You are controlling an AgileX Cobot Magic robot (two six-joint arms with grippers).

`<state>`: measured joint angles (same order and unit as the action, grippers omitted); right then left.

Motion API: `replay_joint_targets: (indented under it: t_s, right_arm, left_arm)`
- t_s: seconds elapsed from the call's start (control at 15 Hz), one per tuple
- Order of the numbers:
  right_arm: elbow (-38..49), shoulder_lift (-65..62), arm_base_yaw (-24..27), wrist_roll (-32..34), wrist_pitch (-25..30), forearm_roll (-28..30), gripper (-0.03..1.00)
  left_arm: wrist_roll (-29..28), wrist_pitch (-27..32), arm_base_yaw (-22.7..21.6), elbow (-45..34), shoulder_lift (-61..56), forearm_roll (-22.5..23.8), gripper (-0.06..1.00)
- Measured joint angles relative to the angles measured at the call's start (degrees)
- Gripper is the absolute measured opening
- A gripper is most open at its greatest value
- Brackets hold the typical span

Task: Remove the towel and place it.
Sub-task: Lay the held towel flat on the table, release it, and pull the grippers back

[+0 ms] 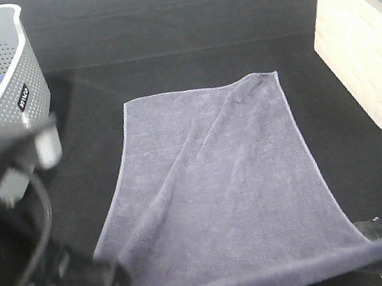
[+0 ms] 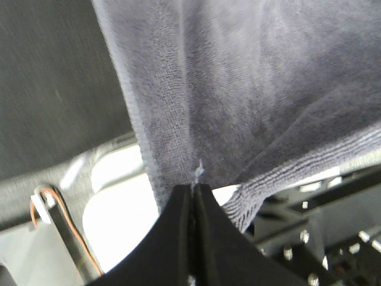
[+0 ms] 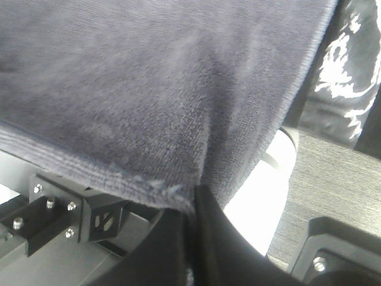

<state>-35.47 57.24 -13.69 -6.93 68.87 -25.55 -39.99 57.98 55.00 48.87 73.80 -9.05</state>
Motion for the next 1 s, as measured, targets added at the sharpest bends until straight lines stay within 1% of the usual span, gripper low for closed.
replay_joint_targets:
  t_s: [0.13,0.27,0.4,0.47,0.53,0.6,0.67,0.73,0.8,0.87,0.93,1.0]
  right_arm:
    - [2.6,-2.5,0.1,0.1,0.7,-0.5,0.00]
    - [4.9,-3.2,0.1,1.1,1.0,-0.7,0.00]
    - [5.4,-3.2,0.1,2.1,1.0,-0.8,0.00]
    - [5.4,-3.2,0.2,2.2,1.0,0.5,0.05]
    - [5.4,-3.2,0.4,2.9,1.0,5.6,0.16]
    - [5.5,-3.2,0.8,3.2,1.0,9.4,0.33]
    - [5.5,-3.2,0.9,3.3,1.0,10.1,0.49]
    - [5.5,-3.2,0.9,3.3,1.0,10.3,0.62]
    - [5.5,-3.2,0.9,3.3,1.0,10.5,0.69]
    - [5.5,-3.2,0.9,3.3,1.0,10.7,0.71]
    - [5.5,-3.2,0.9,3.3,1.0,10.8,0.72]
    - [5.5,-3.2,0.9,3.3,1.0,10.8,0.73]
  left_arm:
    - [-2.3,-1.4,3.0,-2.8,-0.1,-1.7,0.00]
    - [-4.5,-1.6,5.3,-3.6,-0.4,-2.4,0.00]
    - [-8.2,-1.6,5.7,-3.7,-0.4,-2.6,0.00]
    - [-9.1,-0.4,5.7,-3.8,-0.4,-1.9,0.02]
    - [-9.5,5.7,5.7,-4.6,-0.4,0.1,0.07]
    - [-9.8,9.7,5.7,-5.3,-0.4,1.6,0.18]
    - [-9.9,10.9,5.7,-5.4,-0.4,1.7,0.35]
    - [-9.9,11.0,5.7,-5.4,-0.4,1.7,0.54]
    - [-9.9,11.1,5.7,-5.4,-0.4,1.7,0.68]
    - [-9.9,11.1,5.7,-5.4,-0.4,1.7,0.77]
    - [-9.9,11.1,5.7,-5.4,-0.4,1.7,0.80]
    - [-9.9,10.8,5.7,-5.4,-0.4,1.7,0.81]
